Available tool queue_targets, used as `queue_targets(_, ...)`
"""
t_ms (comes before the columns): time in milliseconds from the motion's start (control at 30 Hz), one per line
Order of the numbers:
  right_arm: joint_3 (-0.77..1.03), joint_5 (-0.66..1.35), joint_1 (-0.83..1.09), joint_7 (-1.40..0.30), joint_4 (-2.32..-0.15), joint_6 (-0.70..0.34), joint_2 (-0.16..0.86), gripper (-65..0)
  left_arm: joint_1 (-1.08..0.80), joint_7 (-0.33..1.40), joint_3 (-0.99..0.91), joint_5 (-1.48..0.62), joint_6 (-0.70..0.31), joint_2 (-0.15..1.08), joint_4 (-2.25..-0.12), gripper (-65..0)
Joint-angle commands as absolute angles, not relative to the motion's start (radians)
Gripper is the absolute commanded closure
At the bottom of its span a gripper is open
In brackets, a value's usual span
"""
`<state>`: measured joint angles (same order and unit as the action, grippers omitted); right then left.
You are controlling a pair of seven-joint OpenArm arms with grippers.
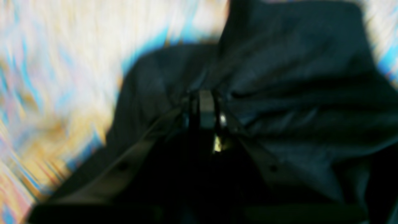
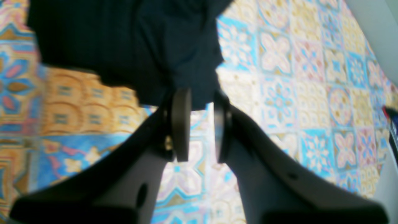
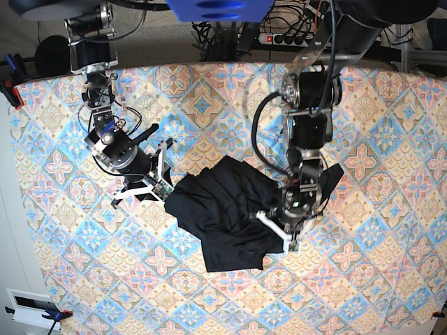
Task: Layout the t-shirt on the table in an organized manner, then fold the t-shirt properly
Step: 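Lower the shirt and regrasp its fabric with the right gripper, then grasp the shirt edge with the right gripper beside the left gripper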
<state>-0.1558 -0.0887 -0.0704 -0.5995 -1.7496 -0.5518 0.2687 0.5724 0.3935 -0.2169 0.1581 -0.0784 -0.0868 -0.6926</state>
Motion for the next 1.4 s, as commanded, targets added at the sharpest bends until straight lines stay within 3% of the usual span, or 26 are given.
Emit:
queue_targets(0, -0.151, -0.085, -0.065, -0.584, -1.773, -0.545, 0.278, -12.4, 0.591, 0.409, -0.214, 0.166, -0.073, -0.076, -0.708, 0.0)
queue_targets(233, -0.157, -0.084, -0.024, -0.507, -1.779, -0.545, 0.278, -13.1, 0.552, 0.409, -0.213, 0.166, -0.077, -0.073, -0.708, 0.0)
queue_targets(433, -0.211, -0.082, -0.031, -0.51, -1.765, -0.545, 0.278, -20.2, 0.552, 0.41, -0.213, 0.168, -0.077, -0.073, -0.708, 0.0)
queue_targets(700, -0.32, -0.073, -0.26, -0.506, -1.581, -0.547, 0.278, -21.7, 0.55, 0.414, -0.211, 0.17, -0.077, -0.074, -0.708, 0.0)
queue_targets(1067, -0.328, 0.377, -0.487, -0.539, -1.184, -0.547, 0.278, -21.7, 0.55, 0.414, -0.211, 0.17, -0.077, -0.073, -0.707, 0.0)
queue_targets(1367, -0.329, 0.532, -0.513, -0.541, -1.092, -0.547, 0.278, -21.8, 0.55, 0.414, -0.211, 0.17, -0.077, -0.073, -0.707, 0.0)
